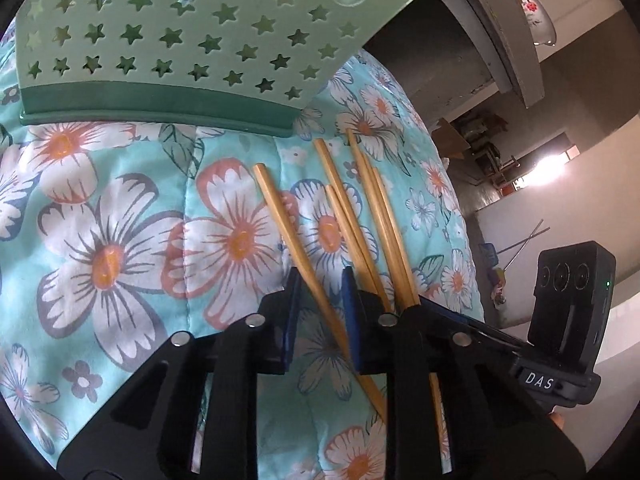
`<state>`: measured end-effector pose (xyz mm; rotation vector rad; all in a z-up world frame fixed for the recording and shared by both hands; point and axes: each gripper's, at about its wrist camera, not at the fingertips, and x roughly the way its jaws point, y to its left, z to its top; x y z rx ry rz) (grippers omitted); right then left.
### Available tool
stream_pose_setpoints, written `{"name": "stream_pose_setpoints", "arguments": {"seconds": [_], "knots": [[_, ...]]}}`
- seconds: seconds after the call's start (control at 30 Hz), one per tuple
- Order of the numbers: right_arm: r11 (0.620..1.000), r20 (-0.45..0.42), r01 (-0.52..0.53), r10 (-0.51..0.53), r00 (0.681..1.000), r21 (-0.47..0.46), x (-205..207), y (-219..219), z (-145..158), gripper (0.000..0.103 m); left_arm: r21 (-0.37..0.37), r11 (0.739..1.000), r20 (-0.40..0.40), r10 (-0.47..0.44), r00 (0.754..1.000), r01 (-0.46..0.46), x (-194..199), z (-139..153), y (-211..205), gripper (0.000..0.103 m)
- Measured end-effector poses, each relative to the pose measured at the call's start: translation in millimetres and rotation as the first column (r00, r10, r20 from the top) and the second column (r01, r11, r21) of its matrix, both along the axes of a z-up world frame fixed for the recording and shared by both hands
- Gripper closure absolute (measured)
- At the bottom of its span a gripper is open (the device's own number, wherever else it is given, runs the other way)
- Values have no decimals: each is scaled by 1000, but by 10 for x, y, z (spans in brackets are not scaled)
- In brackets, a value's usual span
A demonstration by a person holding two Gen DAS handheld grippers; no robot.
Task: Organize utensils
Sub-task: 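Grasp a bamboo chopstick with the left gripper while the right gripper grasps another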
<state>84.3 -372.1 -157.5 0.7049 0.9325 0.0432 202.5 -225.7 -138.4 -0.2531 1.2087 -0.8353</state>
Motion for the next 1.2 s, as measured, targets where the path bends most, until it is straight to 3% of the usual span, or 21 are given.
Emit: {"name": "stream_pose_setpoints", "arguments": {"seconds": [0.07,0.17,0.5,0.9,1.2], "knots": [[1000,-6,6,-6,1000,25,7,-4,-45,86,-19,1000,-15,15,1000,-16,23,-23,32,90],[996,-26,10,-7,1000,87,-13,4,-115,95,-16,1000,-4,24,1000,-24,1,-12,71,92],[995,-37,-44,47,998,90,-14,424,-109,96,-30,997,-20,73,997,-73,-158,-10,392,95],[978,-56,-180,186,981,102,299,1114,-104,96,-21,983,-8,184,983,-184,-284,5,1368,94],[967,-58,-236,242,968,96,497,1403,-91,96,-11,968,19,251,968,-251,-242,88,1784,94]]}}
